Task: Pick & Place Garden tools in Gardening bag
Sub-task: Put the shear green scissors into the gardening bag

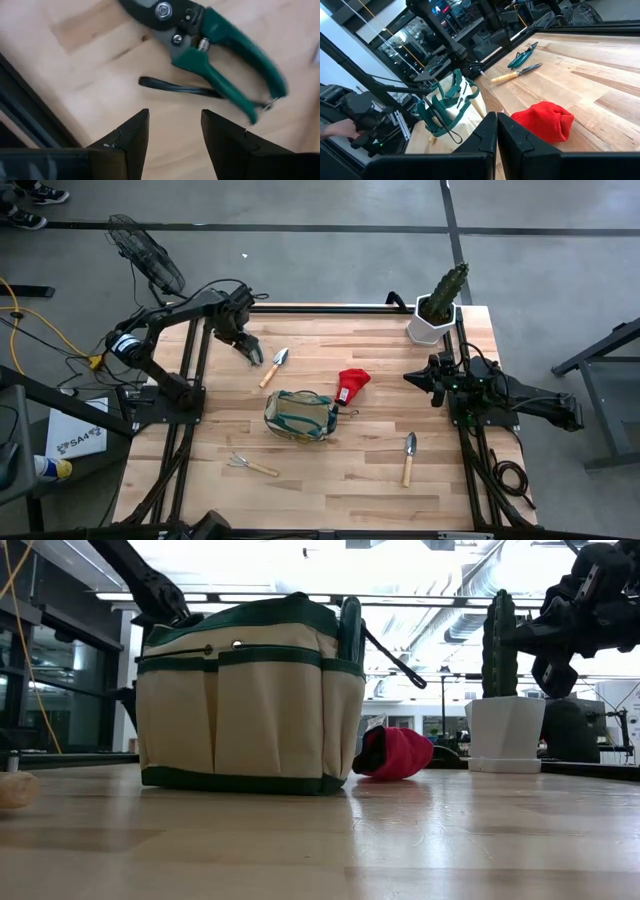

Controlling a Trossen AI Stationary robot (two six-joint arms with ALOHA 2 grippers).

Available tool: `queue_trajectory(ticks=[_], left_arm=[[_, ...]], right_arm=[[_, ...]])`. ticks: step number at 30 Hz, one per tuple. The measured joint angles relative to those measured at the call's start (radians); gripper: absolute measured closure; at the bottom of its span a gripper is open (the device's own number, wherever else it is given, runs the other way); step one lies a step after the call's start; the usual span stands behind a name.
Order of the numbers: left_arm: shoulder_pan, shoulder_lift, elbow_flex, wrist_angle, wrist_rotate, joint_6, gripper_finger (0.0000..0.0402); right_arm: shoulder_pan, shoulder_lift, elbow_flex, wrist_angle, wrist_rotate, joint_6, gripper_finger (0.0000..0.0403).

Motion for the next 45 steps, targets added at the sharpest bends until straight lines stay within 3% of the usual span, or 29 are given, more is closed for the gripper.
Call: queue_trajectory(ticks=[8,25,32,45], left_arm=[[-0.002,0.000,0.000,0.040,-0.059,0.350,0.0227],[-0.003,0.010,0.000,0.064,-0.063,0.885,0.0227],[-0.003,0.078,-0.001,0.027,-0.082,1.008,0.0227],[-0.003,0.162,0.000,0.089,-0.068,0.989,0.0227]], right_arm=[[0.000,0.000,0.000,0.000,0.000,0.000,0.0399],[0.000,0.000,0.000,0.000,0.000,0.000,0.0399],[0.000,0.000,0.000,0.000,0.000,0.000,0.0399],[0.000,0.000,0.000,0.000,0.000,0.000,0.0399]])
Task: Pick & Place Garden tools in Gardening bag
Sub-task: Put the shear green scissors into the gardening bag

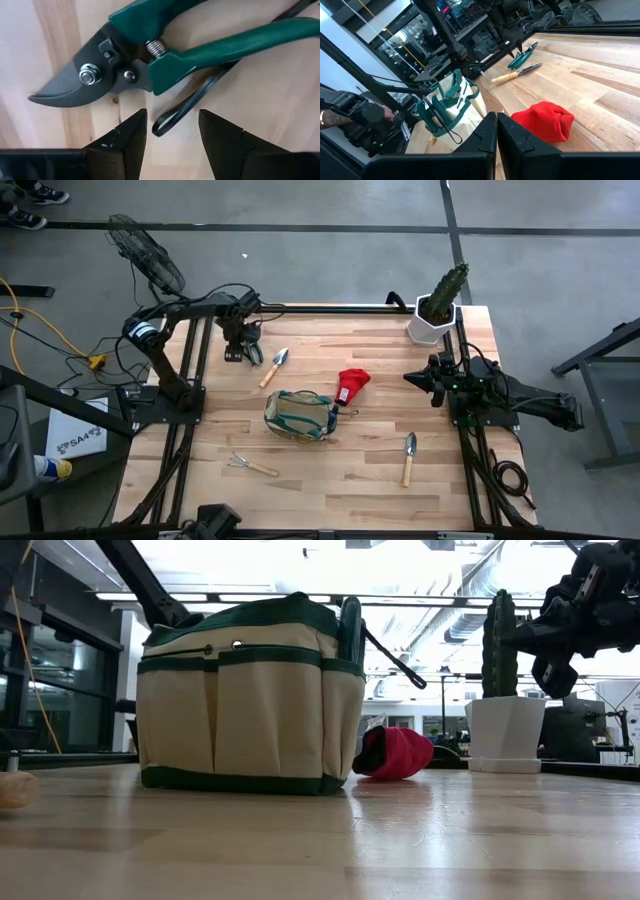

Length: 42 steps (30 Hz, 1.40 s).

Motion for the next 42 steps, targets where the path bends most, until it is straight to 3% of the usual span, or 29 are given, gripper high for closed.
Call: queue_trajectory(ticks=[20,29,38,42], left_arm=[[0.000,0.095,0.004,0.021,-0.012,0.007,0.0231],[-0.001,0.097,0.002,0.053,-0.048,-0.018,0.0308],[-0.001,0.097,0.002,0.063,-0.064,-0.035,0.0340],[-0.008,0.099,0.016,0.058,-0.059,-0.040,0.0377]], right_arm=[[0.000,0.000,0.000,0.000,0.000,0.000,0.0399],[0.000,0.000,0.000,0.000,0.000,0.000,0.0399],[0.000,0.000,0.000,0.000,0.000,0.000,0.0399],[0.000,0.000,0.000,0.000,0.000,0.000,0.0399]])
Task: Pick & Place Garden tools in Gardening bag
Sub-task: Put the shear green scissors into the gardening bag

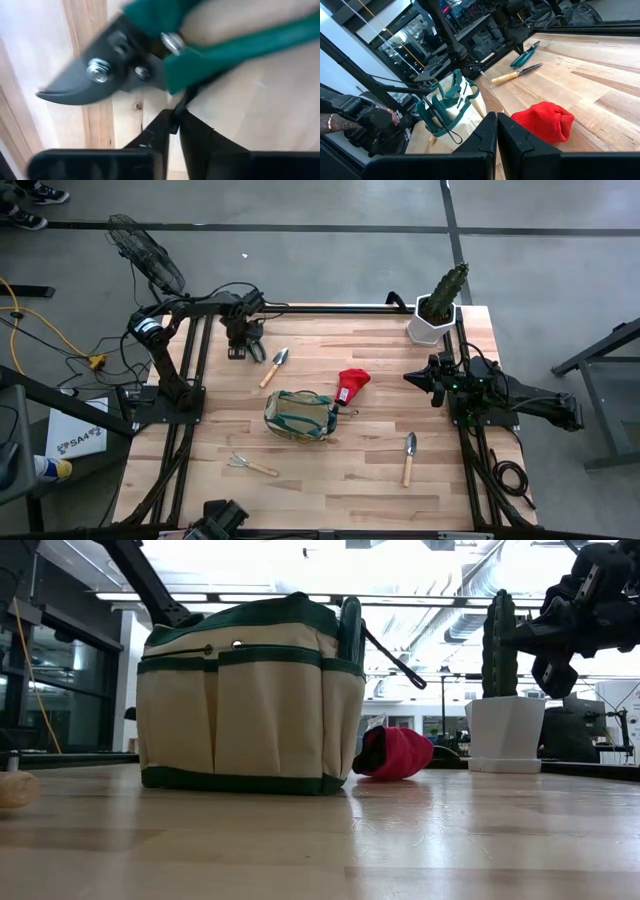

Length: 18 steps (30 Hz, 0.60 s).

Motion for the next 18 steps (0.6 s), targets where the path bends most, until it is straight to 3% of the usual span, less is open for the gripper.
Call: queue_trajectory(ticks=[6,12,18], left_arm=[[-0.011,0.001,0.004,-0.022,0.056,-0.083,0.0397],[-0.016,0.001,0.033,-0.107,0.094,-0.262,0.0400],[-0.022,-0.051,0.090,-0.246,0.286,-0.373,0.0401]], right_arm=[[0.000,0.000,0.000,0.000,0.000,0.000,0.0399],[0.000,0.000,0.000,-0.004,0.000,0.000,0.0399],[0.000,0.000,0.000,-0.008,0.000,0.000,0.0399]])
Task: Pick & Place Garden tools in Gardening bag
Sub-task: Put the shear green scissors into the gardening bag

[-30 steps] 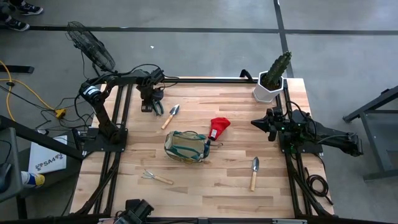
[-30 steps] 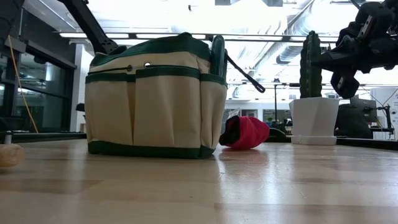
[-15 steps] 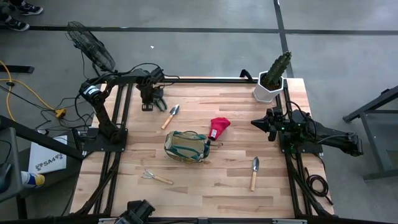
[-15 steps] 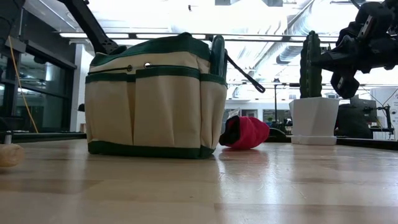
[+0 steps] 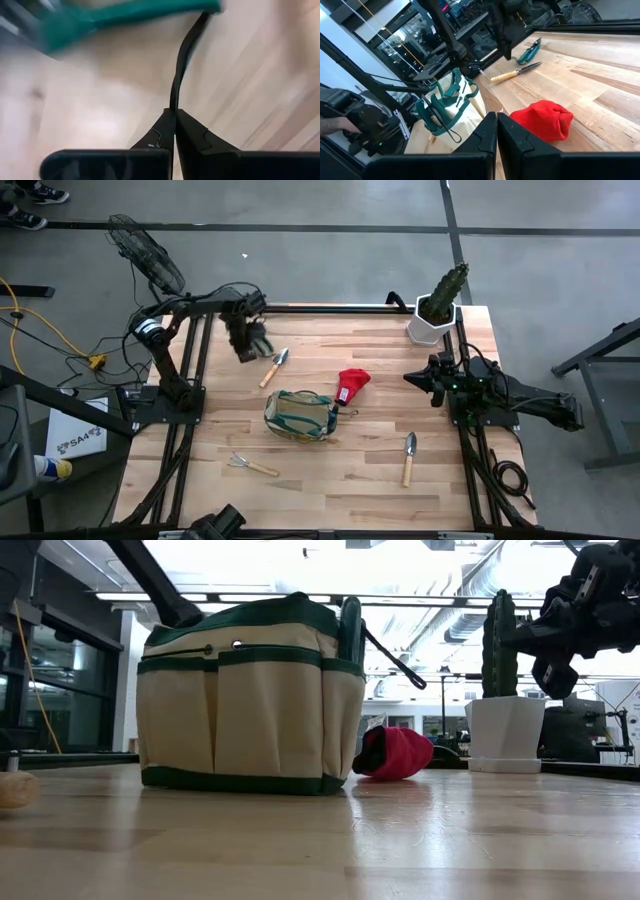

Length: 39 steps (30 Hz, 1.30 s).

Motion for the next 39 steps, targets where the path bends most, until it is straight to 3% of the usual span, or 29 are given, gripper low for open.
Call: queue_trajectory(ticks=[18,25,39], left_arm=[[0.001,-0.424,0.031,-0.067,0.033,-0.094,0.0401],[-0.048,-0.589,0.031,-0.052,0.046,-0.111,0.0401],[-0.174,-0.742,0.032,0.026,-0.015,-0.253,0.0401]], right_arm=[[0.000,0.000,0.000,-0.006,0.000,0.000,0.0399],[0.000,0.000,0.000,-0.007,0.000,0.000,0.0399],[0.000,0.000,0.000,-0.007,0.000,0.000,0.0399]])
